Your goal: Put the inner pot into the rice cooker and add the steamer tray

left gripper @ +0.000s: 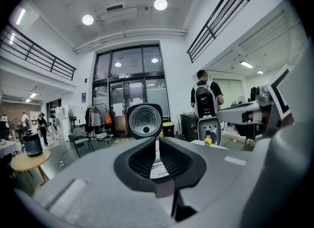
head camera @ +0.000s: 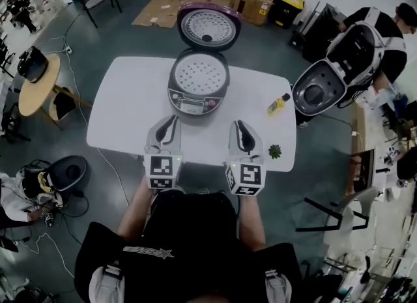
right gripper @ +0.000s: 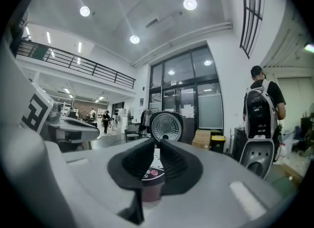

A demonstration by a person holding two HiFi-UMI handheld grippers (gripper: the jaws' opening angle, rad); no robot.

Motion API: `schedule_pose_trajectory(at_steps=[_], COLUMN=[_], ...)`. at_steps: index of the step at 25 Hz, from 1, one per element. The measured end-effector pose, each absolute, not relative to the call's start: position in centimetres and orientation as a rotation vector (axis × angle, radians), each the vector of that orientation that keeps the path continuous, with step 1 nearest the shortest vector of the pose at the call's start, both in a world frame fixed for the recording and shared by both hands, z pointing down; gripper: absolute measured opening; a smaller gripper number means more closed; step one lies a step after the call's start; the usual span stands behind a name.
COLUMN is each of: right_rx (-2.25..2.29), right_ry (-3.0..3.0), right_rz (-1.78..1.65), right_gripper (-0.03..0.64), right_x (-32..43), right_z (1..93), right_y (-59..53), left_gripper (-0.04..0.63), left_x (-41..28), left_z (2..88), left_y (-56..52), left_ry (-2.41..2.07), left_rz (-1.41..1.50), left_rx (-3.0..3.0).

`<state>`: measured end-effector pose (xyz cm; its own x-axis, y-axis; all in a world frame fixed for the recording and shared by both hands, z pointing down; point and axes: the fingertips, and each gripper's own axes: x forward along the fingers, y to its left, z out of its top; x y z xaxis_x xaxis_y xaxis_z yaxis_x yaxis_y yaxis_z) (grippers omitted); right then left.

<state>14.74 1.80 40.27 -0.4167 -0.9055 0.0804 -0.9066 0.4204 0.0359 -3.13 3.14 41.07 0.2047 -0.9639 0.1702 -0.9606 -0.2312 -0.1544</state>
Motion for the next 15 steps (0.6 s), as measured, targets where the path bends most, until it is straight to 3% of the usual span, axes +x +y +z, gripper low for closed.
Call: schedule_pose_trajectory(at_steps=[15], right_rx=[1.675], right_ry=[-2.569], right_rz=[0.031], right_gripper=[0.015], right_x=[15.3], right_z=[41.2], right_y=[4.2], left_gripper=[0.013], left_x=[-2.4], left_z=[41.5], left_y=[5.3], left_ry=[1.920], left_rz=[-0.372], left_rx=[-2.440])
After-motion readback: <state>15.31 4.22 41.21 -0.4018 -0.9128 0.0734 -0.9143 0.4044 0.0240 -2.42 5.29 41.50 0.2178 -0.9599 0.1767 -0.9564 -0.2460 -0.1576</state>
